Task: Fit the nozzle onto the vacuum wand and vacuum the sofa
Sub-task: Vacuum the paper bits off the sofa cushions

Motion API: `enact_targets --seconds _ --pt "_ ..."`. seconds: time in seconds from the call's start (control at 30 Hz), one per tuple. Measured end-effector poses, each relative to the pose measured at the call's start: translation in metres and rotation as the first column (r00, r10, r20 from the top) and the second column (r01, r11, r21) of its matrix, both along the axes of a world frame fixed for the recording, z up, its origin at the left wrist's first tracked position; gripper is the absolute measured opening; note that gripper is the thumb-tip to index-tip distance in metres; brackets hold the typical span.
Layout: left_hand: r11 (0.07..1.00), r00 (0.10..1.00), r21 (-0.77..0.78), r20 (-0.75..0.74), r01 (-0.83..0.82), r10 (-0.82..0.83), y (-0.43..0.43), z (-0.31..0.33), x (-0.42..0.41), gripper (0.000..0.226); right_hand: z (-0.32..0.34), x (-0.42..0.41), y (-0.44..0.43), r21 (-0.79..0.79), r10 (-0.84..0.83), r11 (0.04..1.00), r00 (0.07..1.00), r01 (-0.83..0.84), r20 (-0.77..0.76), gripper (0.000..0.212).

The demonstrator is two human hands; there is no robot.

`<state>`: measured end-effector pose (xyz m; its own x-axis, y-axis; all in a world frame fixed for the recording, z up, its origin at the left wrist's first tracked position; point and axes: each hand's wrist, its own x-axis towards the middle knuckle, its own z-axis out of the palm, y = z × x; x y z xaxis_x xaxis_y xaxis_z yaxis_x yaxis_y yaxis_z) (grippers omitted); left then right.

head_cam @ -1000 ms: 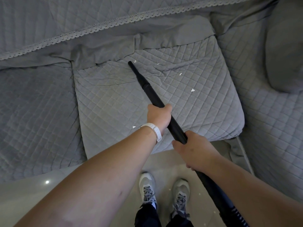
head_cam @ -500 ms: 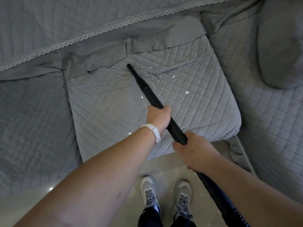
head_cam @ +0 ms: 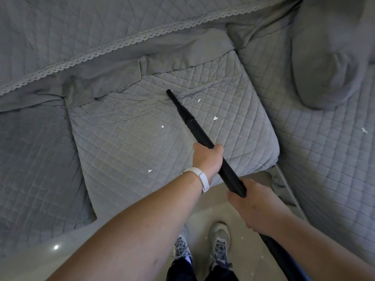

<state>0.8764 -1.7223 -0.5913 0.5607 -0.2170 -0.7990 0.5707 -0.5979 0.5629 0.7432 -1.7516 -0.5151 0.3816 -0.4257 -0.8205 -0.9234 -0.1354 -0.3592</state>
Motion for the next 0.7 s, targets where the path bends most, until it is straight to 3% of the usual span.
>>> enact_targets --seconds 0.23,0.7 --pt "0.996 0.996 0.031 0.000 0.088 -0.088 -0.003 0.000 -0.015 0.039 0.003 -0.016 0.005 0.017 -0.053 0.998 0.999 0.053 0.010 0.020" --pt "0.996 0.997 0.030 0.002 0.080 -0.080 -0.005 0.002 -0.034 0.040 -0.001 -0.036 0.005 0.005 -0.051 0.999 0.998 0.051 0.022 0.017"
